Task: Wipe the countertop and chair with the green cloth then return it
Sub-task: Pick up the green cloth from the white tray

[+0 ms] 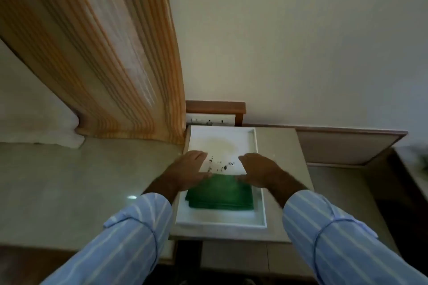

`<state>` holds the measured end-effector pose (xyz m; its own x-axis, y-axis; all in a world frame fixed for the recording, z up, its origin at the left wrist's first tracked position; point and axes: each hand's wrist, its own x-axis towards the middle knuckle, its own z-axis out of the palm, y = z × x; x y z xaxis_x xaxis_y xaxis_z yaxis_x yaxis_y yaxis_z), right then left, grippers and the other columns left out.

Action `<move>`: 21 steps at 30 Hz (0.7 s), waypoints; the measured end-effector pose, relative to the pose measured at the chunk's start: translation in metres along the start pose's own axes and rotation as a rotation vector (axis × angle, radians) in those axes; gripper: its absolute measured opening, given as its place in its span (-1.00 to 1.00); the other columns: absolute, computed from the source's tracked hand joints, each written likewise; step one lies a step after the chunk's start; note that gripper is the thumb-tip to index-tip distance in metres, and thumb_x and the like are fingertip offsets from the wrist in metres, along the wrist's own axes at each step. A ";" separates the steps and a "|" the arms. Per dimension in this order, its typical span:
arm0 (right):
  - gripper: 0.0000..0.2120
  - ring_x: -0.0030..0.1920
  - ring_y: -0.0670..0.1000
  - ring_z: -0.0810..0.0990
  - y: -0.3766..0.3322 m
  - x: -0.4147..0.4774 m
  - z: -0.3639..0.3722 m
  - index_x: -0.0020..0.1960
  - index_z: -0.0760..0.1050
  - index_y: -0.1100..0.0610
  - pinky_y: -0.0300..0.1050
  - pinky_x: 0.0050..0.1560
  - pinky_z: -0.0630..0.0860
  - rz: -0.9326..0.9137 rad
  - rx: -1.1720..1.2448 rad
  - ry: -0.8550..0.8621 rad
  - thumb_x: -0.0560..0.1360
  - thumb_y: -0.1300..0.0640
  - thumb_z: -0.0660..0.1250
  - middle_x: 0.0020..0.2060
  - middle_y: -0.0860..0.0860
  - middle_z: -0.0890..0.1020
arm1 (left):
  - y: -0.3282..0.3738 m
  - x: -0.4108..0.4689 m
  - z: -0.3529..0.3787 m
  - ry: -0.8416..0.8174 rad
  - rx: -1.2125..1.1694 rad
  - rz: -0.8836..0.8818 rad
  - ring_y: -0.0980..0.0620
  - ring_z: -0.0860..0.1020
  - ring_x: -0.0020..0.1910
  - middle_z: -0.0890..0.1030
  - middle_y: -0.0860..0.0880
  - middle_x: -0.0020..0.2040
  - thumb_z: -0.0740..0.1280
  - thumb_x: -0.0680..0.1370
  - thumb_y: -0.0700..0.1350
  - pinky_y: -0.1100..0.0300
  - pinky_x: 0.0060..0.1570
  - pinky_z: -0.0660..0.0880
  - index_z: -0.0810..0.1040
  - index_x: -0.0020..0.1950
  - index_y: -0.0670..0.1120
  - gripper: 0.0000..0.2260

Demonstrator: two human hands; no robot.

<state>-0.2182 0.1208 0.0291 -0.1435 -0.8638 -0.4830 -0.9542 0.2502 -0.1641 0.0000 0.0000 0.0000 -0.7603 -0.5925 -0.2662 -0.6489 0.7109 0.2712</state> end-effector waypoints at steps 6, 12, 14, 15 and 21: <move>-0.60 0.36 0.16 0.55 -0.001 0.003 0.026 0.40 0.49 0.15 0.09 0.40 0.51 0.005 -0.122 -0.063 0.62 0.00 0.35 0.33 0.15 0.58 | 0.002 -0.013 0.032 -0.036 -0.005 -0.117 -0.10 0.37 0.40 0.40 -0.10 0.44 0.28 0.62 0.02 -0.04 0.38 0.37 0.24 0.56 -0.11 -0.45; -0.67 0.31 0.16 0.59 -0.013 0.017 0.007 0.28 0.56 0.21 0.04 0.27 0.58 0.002 -0.141 -0.124 0.56 0.12 0.38 0.28 0.16 0.61 | -0.002 -0.015 0.026 0.024 -0.232 -0.168 -0.12 0.51 0.11 0.53 -0.16 0.11 0.36 0.55 -0.07 0.10 0.09 0.46 0.57 0.15 -0.16 -0.76; -0.66 0.27 0.16 0.60 -0.022 0.021 -0.010 0.27 0.56 0.22 0.02 0.24 0.58 -0.023 -0.103 -0.140 0.55 0.09 0.40 0.25 0.17 0.61 | -0.012 -0.023 0.018 0.046 -0.373 -0.178 -0.12 0.54 0.03 0.58 -0.17 0.03 0.39 0.52 -0.11 0.18 -0.07 0.42 0.59 0.06 -0.16 -0.83; -0.64 0.26 0.16 0.59 -0.030 0.024 -0.020 0.27 0.55 0.22 0.02 0.24 0.57 -0.039 -0.071 -0.139 0.56 0.05 0.41 0.24 0.17 0.61 | -0.019 -0.030 0.013 0.066 -0.461 -0.194 -0.10 0.55 -0.01 0.60 -0.15 -0.01 0.40 0.51 -0.13 0.20 -0.12 0.41 0.58 0.02 -0.14 -0.87; -0.67 0.10 0.10 0.59 -0.114 0.046 -0.068 0.24 0.54 0.15 -0.03 0.09 0.59 -0.167 0.127 -0.010 0.53 0.06 0.44 0.14 0.12 0.62 | -0.086 -0.092 -0.025 0.321 -0.778 -0.327 0.02 0.53 -0.13 0.59 -0.02 -0.12 0.40 0.53 -0.15 0.20 -0.20 0.47 0.55 -0.03 -0.07 -0.93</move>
<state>-0.1340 0.0225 0.0837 0.0176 -0.8936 -0.4485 -0.9236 0.1573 -0.3497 0.1245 -0.0160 0.0238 -0.4298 -0.8804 -0.2007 -0.5815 0.0998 0.8074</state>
